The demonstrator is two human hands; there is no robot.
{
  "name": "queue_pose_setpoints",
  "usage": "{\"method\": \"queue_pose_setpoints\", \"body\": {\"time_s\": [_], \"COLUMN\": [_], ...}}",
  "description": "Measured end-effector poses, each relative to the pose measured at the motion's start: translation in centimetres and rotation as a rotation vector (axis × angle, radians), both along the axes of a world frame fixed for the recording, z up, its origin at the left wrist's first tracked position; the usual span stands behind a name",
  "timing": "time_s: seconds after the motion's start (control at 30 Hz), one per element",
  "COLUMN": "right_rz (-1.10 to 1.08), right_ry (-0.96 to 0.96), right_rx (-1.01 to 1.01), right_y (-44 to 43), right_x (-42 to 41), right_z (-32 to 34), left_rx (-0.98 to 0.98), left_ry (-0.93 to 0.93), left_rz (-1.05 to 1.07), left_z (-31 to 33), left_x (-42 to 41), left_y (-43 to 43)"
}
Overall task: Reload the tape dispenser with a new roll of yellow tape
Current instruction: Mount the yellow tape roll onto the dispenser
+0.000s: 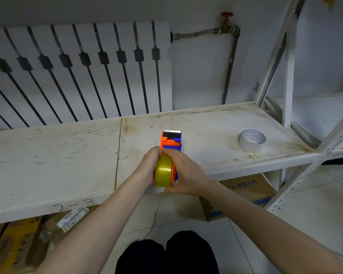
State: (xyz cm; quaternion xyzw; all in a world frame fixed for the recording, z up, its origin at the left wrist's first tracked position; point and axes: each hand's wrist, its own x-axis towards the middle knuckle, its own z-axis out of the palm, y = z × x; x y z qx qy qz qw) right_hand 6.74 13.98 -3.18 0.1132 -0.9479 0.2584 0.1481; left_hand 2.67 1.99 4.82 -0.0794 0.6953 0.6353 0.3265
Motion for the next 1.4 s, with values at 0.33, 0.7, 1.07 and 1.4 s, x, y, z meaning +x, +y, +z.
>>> {"method": "queue_pose_setpoints", "body": {"time_s": [0.33, 0.7, 1.07, 1.4], "right_rz": [-0.069, -0.084, -0.143, -0.170], "right_ry": [-0.158, 0.010, -0.052, -0.180], "right_rx": [-0.086, 0.046, -0.021, -0.049], "right_y": [0.6, 0.0, -0.6, -0.4], "right_x": [-0.9, -1.0, -1.4, -1.4], "right_z": [1.2, 2.1, 2.7, 3.5], "left_rx": [-0.035, 0.027, 0.096, -0.001], "left_ry": [0.121, 0.267, 0.384, 0.245], "left_rz": [0.060, -0.047, -0.145, -0.022], "left_z": [-1.9, -3.3, -4.6, -3.8], "left_x": [-0.6, -1.1, -1.2, -2.4], "left_y": [-0.3, -0.9, -1.7, -0.7]}}
